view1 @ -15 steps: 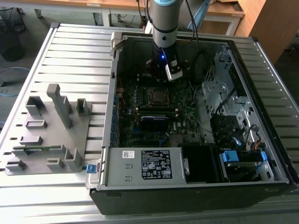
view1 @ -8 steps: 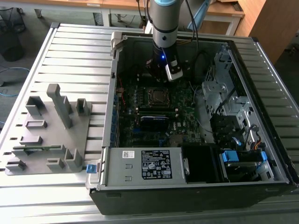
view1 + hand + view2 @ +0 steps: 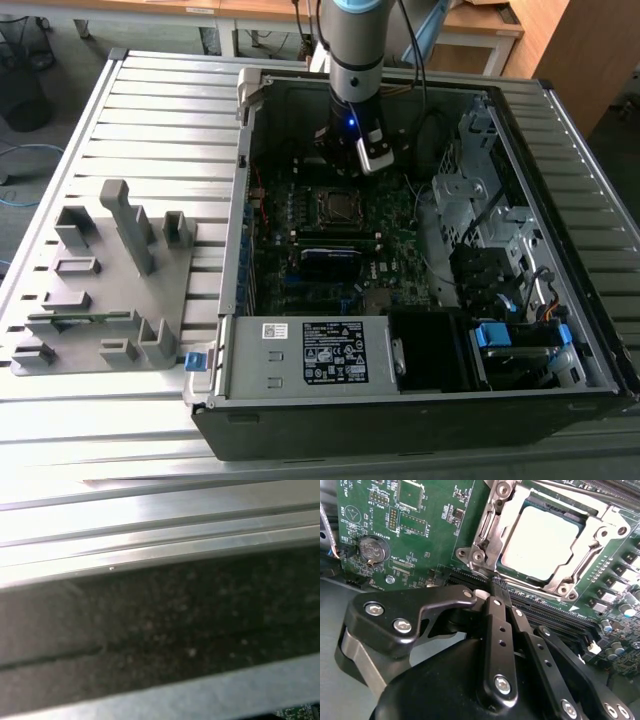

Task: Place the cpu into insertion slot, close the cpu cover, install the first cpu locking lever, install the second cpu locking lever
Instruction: 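Install the first cpu locking lever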

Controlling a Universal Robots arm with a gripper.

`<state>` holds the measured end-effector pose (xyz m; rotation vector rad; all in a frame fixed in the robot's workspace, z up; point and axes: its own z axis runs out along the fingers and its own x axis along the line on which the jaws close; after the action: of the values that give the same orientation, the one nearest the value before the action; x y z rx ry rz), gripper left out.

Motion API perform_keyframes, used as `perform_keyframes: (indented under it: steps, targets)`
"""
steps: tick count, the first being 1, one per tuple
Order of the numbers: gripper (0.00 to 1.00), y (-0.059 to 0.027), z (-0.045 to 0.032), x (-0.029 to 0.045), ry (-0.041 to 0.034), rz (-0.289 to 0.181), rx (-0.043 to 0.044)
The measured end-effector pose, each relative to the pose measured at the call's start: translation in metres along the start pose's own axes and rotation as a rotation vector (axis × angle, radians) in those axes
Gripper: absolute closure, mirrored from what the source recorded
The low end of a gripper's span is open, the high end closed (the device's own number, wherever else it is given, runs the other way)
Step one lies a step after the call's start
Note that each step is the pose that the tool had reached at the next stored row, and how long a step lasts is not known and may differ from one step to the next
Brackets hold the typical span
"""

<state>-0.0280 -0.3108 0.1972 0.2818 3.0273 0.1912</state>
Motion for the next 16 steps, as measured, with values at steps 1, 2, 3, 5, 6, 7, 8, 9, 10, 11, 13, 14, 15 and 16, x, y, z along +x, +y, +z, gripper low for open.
perform_keyframes:
  steps: [1, 2, 3, 5, 6, 7, 8, 9, 10, 11, 13, 14, 15, 16]
  targets:
    - [0.9, 0.0001, 0.0, -0.0003, 0.0, 0.0, 0.0001]
    - [0.9, 0.0001, 0.0001, -0.0006, 0.0, 0.0, 0.0]
    - [0.9, 0.0002, 0.0001, -0.0009, 0.0, 0.0, 0.0]
    - [0.9, 0.0002, 0.0001, -0.0013, 0.0, 0.0, 0.0001]
    - [0.9, 0.0002, 0.0002, -0.0013, 0.0, 0.0, 0.0002]
    - [0.9, 0.0002, 0.0003, -0.0014, 0.0, 0.0, 0.0004]
    - [0.9, 0.0002, 0.0004, -0.0014, 0.0, 0.0, 0.0005]
    - [0.9, 0.0002, 0.0005, -0.0015, 0.0, 0.0, 0.0005]
    - [0.9, 0.0002, 0.0006, -0.0014, 0.0, 0.0, 0.0005]
    - [0.9, 0.0001, 0.0007, -0.0014, 0.0, 0.0, 0.0005]
    - [0.9, 0.0001, 0.001, -0.0014, 0.0001, 0.0, 0.0005]
    - [0.9, 0.0001, 0.0012, -0.0014, 0.0, 0.0, 0.0005]
    - [0.9, 0.0003, 0.0018, -0.0015, -0.0007, 0.0, -0.0012]
    - [0.9, 0.0004, 0.0022, -0.0015, -0.0009, 0.0, -0.0017]
